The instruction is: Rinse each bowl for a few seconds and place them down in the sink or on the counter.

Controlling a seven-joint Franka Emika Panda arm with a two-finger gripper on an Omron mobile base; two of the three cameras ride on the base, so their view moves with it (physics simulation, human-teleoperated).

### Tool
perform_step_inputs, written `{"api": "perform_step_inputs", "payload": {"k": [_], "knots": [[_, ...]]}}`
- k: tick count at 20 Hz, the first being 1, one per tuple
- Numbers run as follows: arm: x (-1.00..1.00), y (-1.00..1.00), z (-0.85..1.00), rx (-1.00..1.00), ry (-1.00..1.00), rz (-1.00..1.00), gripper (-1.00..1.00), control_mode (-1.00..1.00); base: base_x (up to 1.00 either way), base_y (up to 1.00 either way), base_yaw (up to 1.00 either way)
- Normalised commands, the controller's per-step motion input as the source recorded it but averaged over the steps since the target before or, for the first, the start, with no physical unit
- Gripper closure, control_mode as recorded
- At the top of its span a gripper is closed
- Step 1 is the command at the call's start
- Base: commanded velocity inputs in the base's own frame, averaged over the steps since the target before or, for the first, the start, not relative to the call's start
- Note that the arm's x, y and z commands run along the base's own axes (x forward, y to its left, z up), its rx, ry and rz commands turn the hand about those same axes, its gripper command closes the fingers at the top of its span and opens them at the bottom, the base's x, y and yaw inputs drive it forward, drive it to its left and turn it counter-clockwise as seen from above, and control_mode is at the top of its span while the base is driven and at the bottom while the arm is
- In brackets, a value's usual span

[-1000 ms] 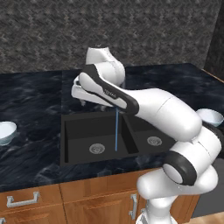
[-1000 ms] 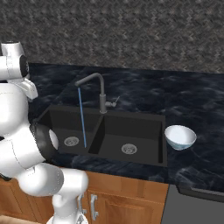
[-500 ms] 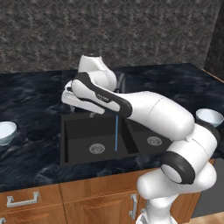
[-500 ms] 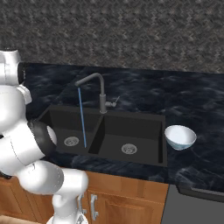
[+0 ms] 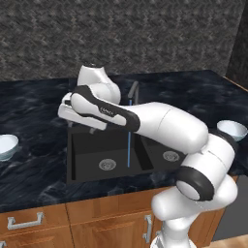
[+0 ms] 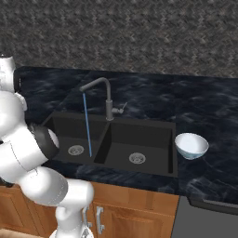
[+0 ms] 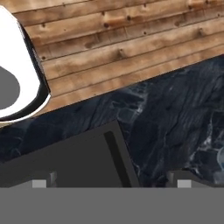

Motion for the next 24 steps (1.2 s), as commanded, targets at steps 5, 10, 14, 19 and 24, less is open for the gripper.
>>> {"api": "perform_step_inputs", "payload": {"k": [5,10,14,19,24], "knots": [[0.0,0.39,-0.02,0.0,0.0,0.05,-1.0,-1.0,0.0,0.0,0.0],[0.0,0.35,-0.05,0.0,0.0,0.05,-1.0,-1.0,0.0,0.0,0.0],[0.0,0.33,-0.04,0.0,0.0,0.06,-1.0,-1.0,0.0,0.0,0.0],[0.0,0.28,-0.03,0.0,0.0,0.06,-1.0,-1.0,0.0,0.0,0.0],[0.0,0.31,-0.08,0.0,0.0,0.05,-1.0,-1.0,0.0,0.0,0.0]]}}
